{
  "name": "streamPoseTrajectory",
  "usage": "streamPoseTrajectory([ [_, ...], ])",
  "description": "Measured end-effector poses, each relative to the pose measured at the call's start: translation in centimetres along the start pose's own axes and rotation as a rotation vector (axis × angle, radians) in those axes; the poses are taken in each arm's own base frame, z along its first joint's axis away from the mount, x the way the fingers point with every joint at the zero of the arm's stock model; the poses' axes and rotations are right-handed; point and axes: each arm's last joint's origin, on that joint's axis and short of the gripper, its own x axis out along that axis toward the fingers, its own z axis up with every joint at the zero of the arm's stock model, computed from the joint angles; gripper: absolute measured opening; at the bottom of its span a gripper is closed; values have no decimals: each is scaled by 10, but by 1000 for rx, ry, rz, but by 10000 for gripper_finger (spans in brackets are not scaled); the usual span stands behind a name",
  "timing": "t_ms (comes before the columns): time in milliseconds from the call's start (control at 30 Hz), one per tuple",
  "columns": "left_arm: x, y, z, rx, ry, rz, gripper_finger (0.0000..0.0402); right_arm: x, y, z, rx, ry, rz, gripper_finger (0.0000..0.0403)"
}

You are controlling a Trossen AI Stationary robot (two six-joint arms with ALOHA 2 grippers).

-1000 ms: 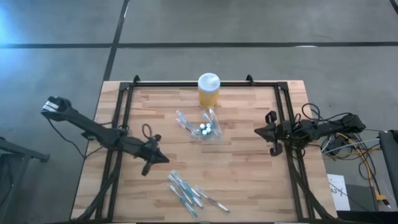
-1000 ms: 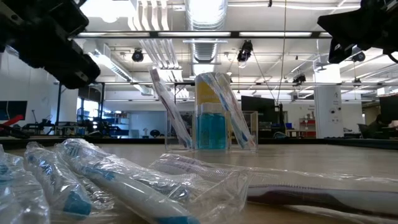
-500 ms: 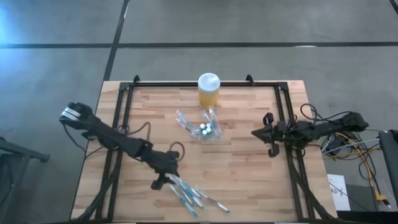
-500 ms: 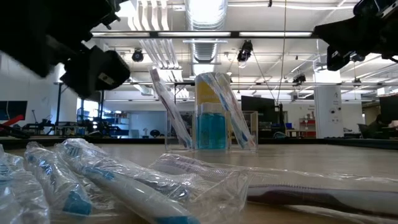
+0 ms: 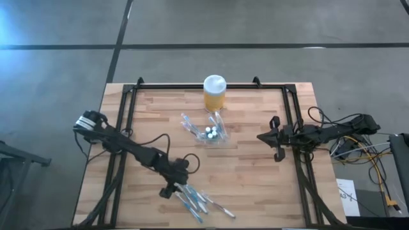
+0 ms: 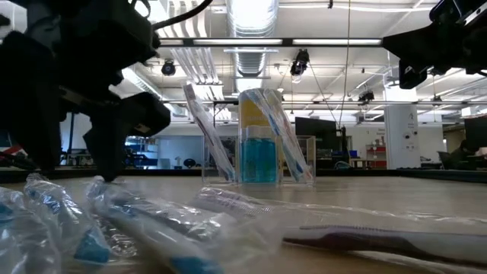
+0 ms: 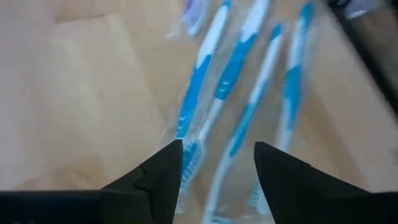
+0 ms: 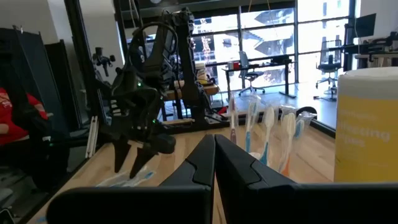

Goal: Pick & Place toothbrushing station
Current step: Put the blue toothbrush into the transparent organizer

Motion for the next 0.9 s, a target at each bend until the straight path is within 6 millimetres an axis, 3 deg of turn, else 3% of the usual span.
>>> streamPoseTrajectory([
  [433,-7,11,-1,46,16,165,204,0,0,0,-3,2,-1,8],
  [900,-6,10,-1,83,26,112,200,1,0,-2,-7,15,-3,8],
])
